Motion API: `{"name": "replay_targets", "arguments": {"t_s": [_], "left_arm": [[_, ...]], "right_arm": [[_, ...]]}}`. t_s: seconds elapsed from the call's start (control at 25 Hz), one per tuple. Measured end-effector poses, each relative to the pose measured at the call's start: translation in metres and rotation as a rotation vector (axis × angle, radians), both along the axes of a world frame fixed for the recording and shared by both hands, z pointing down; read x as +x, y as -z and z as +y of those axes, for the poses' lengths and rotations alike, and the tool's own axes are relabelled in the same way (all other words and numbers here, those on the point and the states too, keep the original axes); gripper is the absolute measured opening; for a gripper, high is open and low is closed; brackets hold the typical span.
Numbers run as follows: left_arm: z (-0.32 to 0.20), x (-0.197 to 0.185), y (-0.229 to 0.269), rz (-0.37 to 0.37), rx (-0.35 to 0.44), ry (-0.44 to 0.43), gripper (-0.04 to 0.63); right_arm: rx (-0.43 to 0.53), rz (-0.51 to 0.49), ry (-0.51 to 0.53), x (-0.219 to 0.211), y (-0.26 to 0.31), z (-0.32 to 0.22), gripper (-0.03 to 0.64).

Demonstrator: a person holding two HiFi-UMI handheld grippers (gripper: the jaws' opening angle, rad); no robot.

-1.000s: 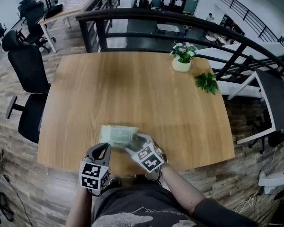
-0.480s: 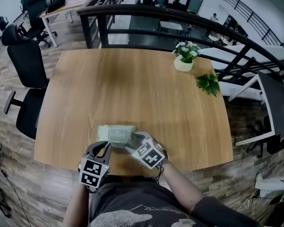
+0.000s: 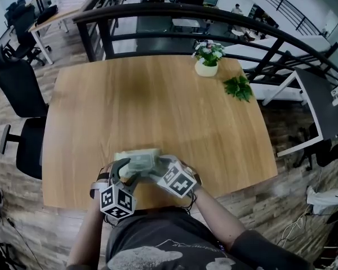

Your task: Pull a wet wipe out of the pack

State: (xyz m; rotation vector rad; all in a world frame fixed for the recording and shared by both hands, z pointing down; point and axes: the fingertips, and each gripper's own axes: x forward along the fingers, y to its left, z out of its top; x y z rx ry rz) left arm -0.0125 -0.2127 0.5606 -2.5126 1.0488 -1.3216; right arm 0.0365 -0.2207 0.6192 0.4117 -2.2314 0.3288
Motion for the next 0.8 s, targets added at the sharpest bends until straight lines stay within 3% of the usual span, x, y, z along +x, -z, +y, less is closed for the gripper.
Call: {"name": "replay_targets", "arguments": {"t_s": [0.16,0.8], "left_arm": [[-0.004,0.004,-0.009,-0.054,-0.003,-0.062,0.253],[-0.013,0.006,-0.007,-0.070,0.000,-0.106,0.278]], "right_arm": [[-0.001,-0.002,-0.012,-0.001,0.002,0.000,0.279],[-0.014,0.040,-0.031,0.002,-0.001,0.002,0.278]]}}
